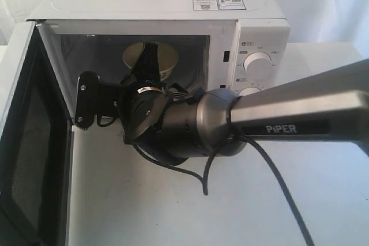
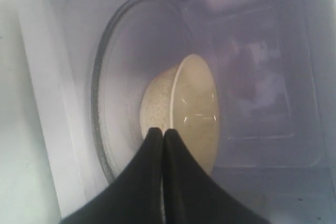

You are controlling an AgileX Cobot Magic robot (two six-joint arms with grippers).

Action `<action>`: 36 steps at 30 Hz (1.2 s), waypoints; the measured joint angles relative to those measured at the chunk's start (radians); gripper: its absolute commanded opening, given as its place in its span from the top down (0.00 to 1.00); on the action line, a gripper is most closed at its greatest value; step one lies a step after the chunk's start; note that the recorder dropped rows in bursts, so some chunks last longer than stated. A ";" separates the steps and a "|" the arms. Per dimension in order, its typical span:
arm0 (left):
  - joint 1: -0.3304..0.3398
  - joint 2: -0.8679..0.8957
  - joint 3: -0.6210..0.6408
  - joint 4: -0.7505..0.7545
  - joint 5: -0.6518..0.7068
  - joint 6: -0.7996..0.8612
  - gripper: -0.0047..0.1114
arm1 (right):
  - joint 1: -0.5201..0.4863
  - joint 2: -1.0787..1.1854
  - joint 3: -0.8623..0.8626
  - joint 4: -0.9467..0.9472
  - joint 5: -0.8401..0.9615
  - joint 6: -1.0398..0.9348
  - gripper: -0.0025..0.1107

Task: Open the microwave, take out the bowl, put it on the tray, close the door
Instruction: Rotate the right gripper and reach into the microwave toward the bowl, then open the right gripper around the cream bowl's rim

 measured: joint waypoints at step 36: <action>0.000 0.000 0.000 0.000 0.000 0.000 0.96 | -0.073 0.119 -0.120 -0.131 0.033 0.000 0.98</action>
